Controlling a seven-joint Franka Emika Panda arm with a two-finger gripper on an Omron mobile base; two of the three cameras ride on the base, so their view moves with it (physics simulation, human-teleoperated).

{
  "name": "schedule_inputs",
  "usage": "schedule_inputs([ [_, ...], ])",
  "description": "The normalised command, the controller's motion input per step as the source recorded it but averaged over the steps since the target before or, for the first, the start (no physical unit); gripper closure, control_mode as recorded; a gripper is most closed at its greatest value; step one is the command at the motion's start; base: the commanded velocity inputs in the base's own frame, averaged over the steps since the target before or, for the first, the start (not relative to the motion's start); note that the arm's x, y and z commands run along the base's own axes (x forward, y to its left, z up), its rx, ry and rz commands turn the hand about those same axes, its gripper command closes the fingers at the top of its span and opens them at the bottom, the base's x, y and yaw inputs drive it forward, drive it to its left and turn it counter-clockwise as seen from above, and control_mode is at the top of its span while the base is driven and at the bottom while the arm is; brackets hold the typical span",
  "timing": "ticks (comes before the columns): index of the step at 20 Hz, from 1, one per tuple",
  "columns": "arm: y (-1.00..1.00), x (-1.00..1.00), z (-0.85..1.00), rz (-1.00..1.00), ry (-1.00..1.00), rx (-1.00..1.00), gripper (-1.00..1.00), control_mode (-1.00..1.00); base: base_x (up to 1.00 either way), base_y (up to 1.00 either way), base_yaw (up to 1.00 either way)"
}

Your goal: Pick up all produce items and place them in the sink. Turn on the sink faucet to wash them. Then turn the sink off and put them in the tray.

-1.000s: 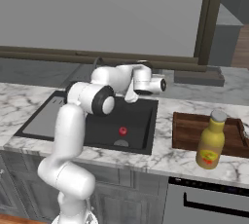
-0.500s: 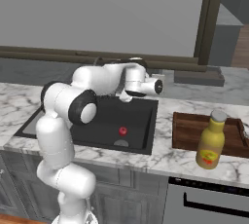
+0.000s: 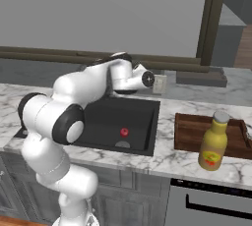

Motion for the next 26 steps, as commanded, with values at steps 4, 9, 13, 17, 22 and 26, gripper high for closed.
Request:
schedule_inputs([
  [4,0.0,-0.44,0.19,-0.25,0.23,0.0,-1.0,-1.0,0.0,0.0,0.0],
  [9,0.0,-0.47,0.0,-0.3,0.22,0.0,-1.0,-1.0,0.0,0.0,0.0],
  [13,0.0,-0.35,-0.01,-0.34,0.19,0.0,-1.0,-1.0,0.0,0.0,0.0],
  [17,0.0,-0.23,-0.03,-0.36,0.19,0.0,-1.0,-1.0,0.0,0.0,0.0],
  [22,0.0,-0.18,-0.06,-0.34,0.2,0.0,-1.0,-1.0,0.0,0.0,0.0],
  [26,0.0,-0.17,-0.1,-0.3,0.18,0.0,-1.0,-1.0,0.0,0.0,0.0],
])
